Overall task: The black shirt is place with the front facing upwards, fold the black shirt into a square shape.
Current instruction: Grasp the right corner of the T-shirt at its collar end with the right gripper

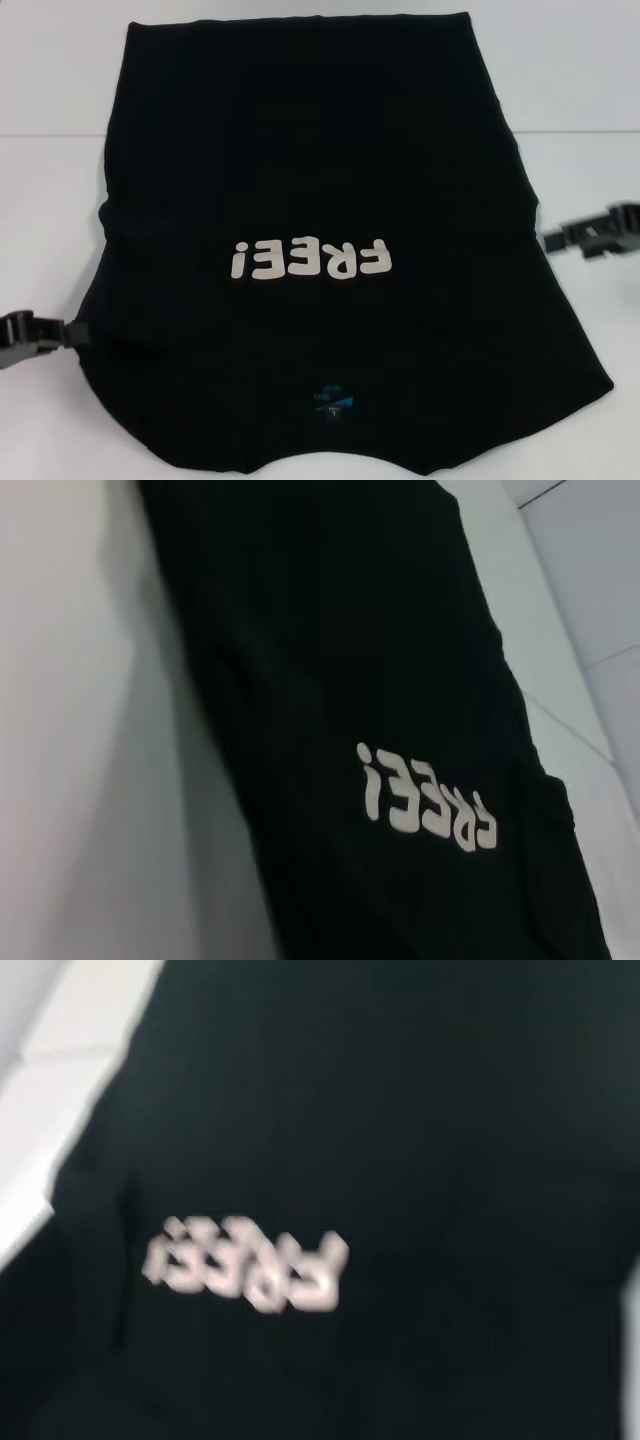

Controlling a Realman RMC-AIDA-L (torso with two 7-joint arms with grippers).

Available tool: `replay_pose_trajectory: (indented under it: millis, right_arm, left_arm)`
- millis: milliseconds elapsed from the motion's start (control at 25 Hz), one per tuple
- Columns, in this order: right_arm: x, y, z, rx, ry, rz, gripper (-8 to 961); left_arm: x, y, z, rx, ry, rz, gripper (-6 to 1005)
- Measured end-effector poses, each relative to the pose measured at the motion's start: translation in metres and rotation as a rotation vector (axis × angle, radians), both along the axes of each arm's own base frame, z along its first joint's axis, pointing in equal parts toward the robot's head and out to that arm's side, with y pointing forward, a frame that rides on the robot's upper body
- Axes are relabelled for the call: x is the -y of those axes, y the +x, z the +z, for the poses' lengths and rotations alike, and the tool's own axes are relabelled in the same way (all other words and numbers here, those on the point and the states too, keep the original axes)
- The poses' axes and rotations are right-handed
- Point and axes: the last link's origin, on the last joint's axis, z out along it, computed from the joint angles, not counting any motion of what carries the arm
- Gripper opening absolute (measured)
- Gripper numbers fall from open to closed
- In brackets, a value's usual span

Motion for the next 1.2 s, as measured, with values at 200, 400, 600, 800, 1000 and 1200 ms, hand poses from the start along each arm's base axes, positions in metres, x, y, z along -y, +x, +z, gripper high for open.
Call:
replay_pose_trajectory:
  millis: [200,400,600,800,1000,1200]
  right_arm:
    - [0.024,0.032,0.009,0.081,-0.06,-0.1,817]
    - [0.039,0.047,0.011,0.093,-0.092,-0.157,817]
    - [0.045,0.052,0.003,0.115,-0.12,-0.166,817]
    - [0.046,0.05,-0.007,0.106,-0.136,-0.156,816]
    - [0.046,0.048,-0.016,0.116,-0.145,-0.144,814]
    - [0.044,0.048,-0.025,0.149,-0.152,-0.116,810]
  left_arm:
    - [-0.013,0.004,-0.002,-0.025,0.013,-0.006,-1]
    - [-0.022,0.006,-0.006,-0.03,0.016,-0.005,-1]
    - [-0.025,0.006,-0.006,-0.036,0.022,-0.002,-1]
    - [-0.024,0.003,-0.007,-0.041,0.031,0.011,-2]
    - [-0.022,0.002,-0.008,-0.039,0.031,0.017,-2]
    - [-0.022,0.002,-0.009,-0.039,0.03,0.018,-2]
